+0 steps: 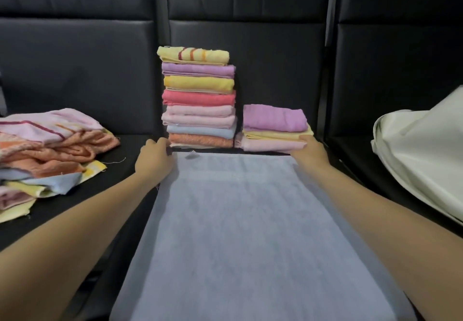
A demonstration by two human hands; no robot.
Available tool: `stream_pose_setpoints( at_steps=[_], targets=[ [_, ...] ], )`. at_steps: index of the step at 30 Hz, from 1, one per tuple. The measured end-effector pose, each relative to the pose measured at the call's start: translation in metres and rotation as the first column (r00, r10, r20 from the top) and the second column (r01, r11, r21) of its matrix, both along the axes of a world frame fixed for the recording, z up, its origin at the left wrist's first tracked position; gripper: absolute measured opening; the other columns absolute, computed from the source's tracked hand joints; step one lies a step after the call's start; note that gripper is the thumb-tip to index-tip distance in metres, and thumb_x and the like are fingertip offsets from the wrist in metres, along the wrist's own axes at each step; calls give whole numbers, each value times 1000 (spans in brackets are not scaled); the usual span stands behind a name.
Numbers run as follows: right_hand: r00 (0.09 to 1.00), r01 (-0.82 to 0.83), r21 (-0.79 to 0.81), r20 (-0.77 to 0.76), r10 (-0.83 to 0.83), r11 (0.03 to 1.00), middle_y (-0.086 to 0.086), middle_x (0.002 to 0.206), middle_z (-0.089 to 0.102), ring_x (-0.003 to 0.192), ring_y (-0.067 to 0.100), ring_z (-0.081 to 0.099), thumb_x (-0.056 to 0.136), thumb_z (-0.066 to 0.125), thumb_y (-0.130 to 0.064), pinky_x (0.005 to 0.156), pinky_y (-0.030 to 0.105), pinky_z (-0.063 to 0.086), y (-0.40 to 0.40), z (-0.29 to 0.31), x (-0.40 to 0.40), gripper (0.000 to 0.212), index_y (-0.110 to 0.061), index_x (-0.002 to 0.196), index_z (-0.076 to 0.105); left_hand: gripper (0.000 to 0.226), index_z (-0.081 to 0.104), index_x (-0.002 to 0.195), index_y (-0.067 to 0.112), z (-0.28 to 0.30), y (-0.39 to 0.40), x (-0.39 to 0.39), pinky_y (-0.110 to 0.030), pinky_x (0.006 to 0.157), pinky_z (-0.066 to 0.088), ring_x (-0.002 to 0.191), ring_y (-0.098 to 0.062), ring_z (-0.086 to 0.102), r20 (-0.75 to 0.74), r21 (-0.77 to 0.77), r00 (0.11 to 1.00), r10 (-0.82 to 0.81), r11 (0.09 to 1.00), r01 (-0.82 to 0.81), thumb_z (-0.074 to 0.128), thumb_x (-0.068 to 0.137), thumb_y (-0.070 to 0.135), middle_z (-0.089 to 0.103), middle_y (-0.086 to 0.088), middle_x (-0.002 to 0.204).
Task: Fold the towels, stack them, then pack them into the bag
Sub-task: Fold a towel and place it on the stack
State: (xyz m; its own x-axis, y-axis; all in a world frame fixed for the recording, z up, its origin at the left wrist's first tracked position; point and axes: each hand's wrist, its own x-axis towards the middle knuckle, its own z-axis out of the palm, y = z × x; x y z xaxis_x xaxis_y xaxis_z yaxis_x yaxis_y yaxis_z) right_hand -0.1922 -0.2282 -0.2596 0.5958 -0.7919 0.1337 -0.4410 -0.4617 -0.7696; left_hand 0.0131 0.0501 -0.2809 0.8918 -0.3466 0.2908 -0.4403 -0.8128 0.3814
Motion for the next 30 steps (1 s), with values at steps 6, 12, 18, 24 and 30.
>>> stream_pose_setpoints(
  at_steps=[6,12,18,24,30],
  targets=[
    [989,-22,56,144,14,998,6,113,58,105,29,58,91,53,-13,90,40,49,29,21,-32,38,-14,129,56,38,49,131,14,9,-3,-62,-38,85,43,115,-30,47,73,-20,987,-145,989,147,54,95,23,48,-14,126],
    [960,-270,-20,75,271,963,-4,83,62,82,17,59,94,56,-25,73,31,47,84,32,-76,20,-9,93,70,18,59,112,24,19,16,-148,-32,85,44,101,-16,52,79,-64,863,-500,861,505,56,95,27,53,1,113],
    [802,-595,-216,-218,556,774,-4,59,50,57,8,43,92,61,-31,61,28,37,144,30,-137,38,-13,61,51,11,56,84,30,34,56,-215,-16,69,39,75,-9,50,-30,-140,686,-727,683,717,58,88,39,55,9,86],
    [499,-865,-367,-573,650,341,-14,88,42,81,5,34,78,71,-52,65,25,35,176,-5,-181,37,-26,89,47,22,57,87,26,-1,96,-234,-24,74,41,82,-4,45,-47,137,478,-877,469,873,52,86,48,46,11,87],
    [507,-819,-551,-560,655,163,-14,79,33,70,8,32,79,56,-39,50,17,19,174,-17,-173,23,-29,78,36,18,47,85,29,-10,96,-237,-30,66,43,75,-13,45,128,198,435,-891,453,869,54,87,46,45,6,86]
  ],
)
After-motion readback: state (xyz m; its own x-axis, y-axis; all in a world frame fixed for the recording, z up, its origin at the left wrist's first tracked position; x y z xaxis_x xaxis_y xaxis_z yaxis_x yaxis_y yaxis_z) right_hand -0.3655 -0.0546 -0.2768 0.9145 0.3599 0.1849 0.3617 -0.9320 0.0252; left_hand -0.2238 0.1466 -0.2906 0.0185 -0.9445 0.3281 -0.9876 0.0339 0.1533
